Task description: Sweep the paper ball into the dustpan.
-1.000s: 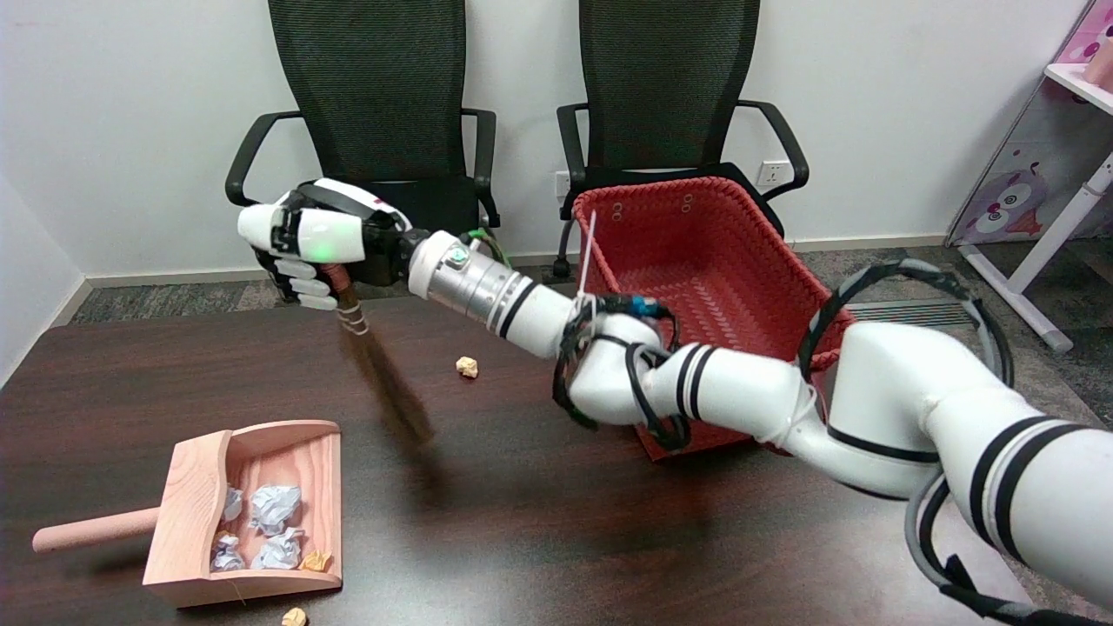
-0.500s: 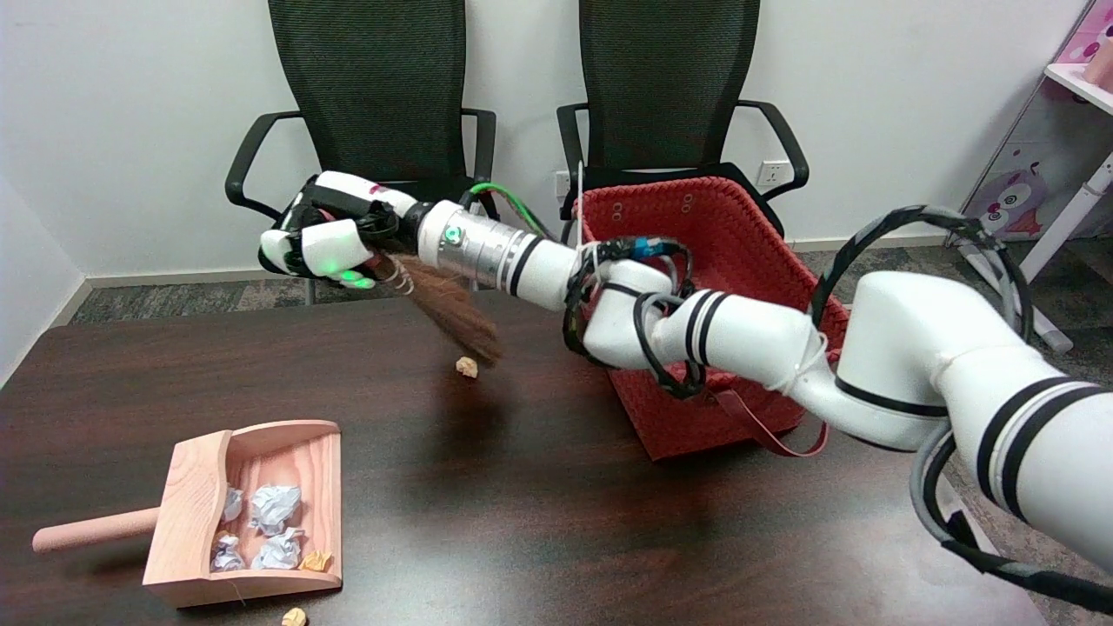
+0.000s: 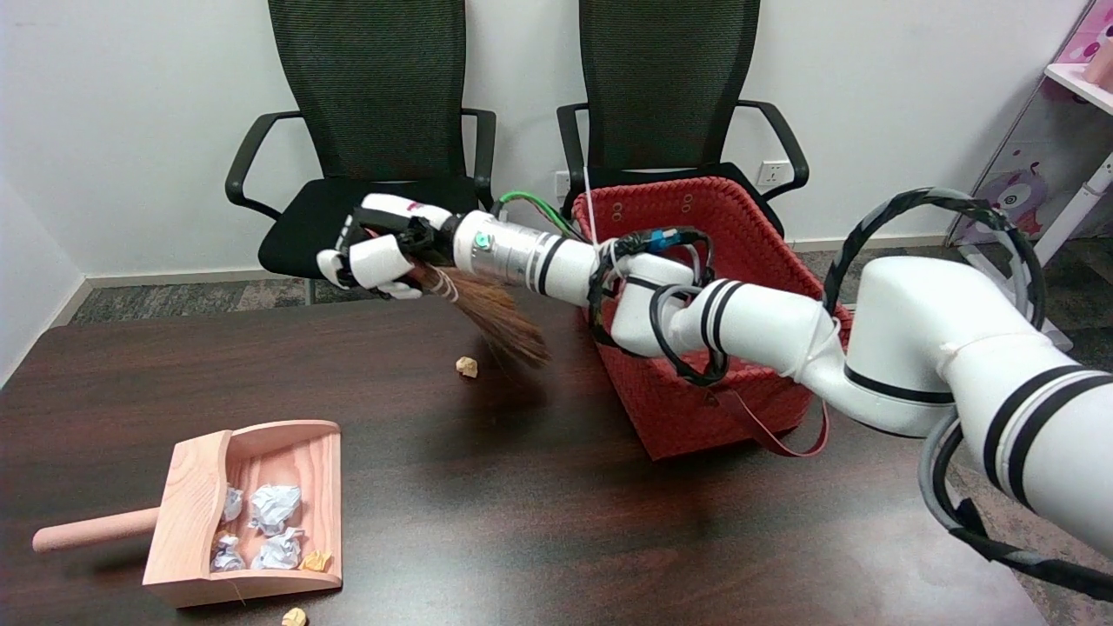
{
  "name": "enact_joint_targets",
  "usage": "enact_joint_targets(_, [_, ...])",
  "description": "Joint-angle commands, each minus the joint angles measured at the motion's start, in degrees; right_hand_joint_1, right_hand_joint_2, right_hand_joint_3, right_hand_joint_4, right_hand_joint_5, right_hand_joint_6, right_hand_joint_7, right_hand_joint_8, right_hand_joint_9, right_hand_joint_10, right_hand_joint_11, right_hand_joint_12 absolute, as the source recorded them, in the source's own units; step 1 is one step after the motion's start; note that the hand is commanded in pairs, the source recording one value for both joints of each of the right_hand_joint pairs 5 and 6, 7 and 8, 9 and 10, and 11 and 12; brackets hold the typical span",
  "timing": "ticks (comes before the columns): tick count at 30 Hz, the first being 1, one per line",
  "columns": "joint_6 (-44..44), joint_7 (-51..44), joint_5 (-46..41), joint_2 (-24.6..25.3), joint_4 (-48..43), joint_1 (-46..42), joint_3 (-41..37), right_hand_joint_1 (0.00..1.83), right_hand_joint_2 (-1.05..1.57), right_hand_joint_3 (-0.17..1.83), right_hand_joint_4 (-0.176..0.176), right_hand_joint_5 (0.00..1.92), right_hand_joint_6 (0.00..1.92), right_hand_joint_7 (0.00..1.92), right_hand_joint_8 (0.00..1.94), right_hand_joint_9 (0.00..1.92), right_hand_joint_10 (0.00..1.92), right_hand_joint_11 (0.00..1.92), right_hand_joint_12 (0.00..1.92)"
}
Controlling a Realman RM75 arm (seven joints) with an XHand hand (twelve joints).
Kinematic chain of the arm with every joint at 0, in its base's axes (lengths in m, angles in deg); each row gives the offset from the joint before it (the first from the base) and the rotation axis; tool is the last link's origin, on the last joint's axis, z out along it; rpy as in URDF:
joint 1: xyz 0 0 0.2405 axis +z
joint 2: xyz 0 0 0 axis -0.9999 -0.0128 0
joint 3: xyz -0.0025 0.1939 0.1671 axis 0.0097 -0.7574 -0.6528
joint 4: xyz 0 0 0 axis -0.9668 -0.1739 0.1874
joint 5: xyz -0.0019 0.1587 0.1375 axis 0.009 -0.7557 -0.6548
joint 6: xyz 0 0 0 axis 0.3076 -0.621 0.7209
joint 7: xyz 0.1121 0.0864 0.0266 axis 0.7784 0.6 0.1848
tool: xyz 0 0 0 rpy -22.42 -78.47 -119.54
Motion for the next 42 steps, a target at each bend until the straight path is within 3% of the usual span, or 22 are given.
enact_joint_targets(1, [0.7, 6.5, 1.3, 1.1, -5.4, -2.7, 4.2, 0.89, 1.19, 1.46, -0.007, 1.92, 1.92, 1.92, 1.92, 1.92, 1.92, 1.92, 1.92])
enact_joint_targets(7, [1.9, 7.4, 1.3, 1.6, -2.6, -3.0, 4.2, 0.9, 1.19, 1.45, -0.007, 1.92, 1.92, 1.92, 1.92, 1.92, 1.92, 1.92, 1.92])
enact_joint_targets(23, [6.6, 24.2, 1.2, 1.6, 5.9, -6.9, 1.7, 0.91, 1.21, 1.42, -0.001, 1.92, 1.92, 1.92, 1.92, 1.92, 1.92, 1.92, 1.92])
enact_joint_targets(36, [11.2, 28.3, -0.3, 1.3, 11.9, -15.4, -13.1, 0.91, 1.19, 1.48, -0.001, 1.92, 1.92, 1.92, 1.92, 1.92, 1.92, 1.92, 1.92])
enact_joint_targets(42, [12.0, 27.0, -0.2, -1.4, 16.2, -16.0, -17.1, 0.89, 1.14, 1.57, -0.013, 1.92, 1.92, 1.92, 1.92, 1.92, 1.92, 1.92, 1.92])
